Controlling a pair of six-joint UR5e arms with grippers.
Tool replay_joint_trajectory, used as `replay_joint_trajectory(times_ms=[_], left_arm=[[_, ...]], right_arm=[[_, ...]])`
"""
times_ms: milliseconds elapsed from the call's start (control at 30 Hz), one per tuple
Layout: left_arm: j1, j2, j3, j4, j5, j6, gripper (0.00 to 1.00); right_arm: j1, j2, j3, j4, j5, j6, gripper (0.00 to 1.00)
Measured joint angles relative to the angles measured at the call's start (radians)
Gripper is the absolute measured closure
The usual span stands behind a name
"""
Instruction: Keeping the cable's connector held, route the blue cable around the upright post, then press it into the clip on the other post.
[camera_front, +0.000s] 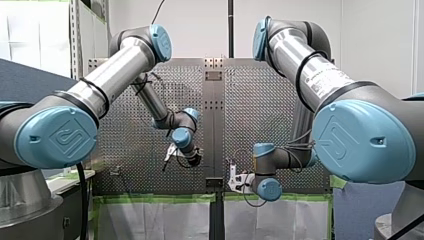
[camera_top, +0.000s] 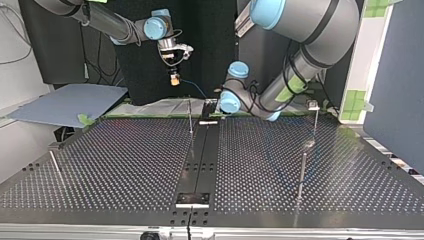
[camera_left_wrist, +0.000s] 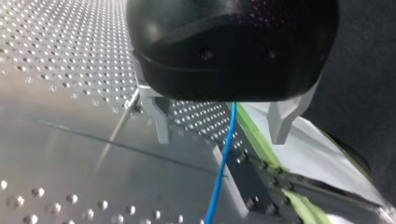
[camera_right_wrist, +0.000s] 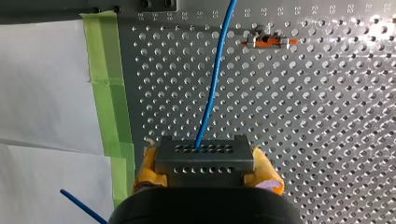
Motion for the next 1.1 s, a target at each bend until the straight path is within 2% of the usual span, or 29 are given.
replay_joint_trajectory(times_ms=[200, 400, 633, 1100], left_arm=[[-0.036, -0.001, 0.000, -0.002, 0.010, -0.053, 0.00], [-0.082, -0.001, 0.000, -0.013, -0.013, -0.098, 0.00], [-0.120, -0.001, 0.000, -0.037, -0.046, -0.081, 0.00], [-0.181, -0.001, 0.000, -0.040, 0.004, -0.069, 0.00]], right_arm=[[0.001, 0.000, 0.000, -0.003, -0.004, 0.000, 1.00], [0.003, 0.000, 0.000, -0.009, -0.004, 0.003, 1.00], [0.005, 0.000, 0.000, -0.014, -0.004, 0.005, 1.00], [0.004, 0.000, 0.000, -0.023, -0.004, 0.014, 1.00]])
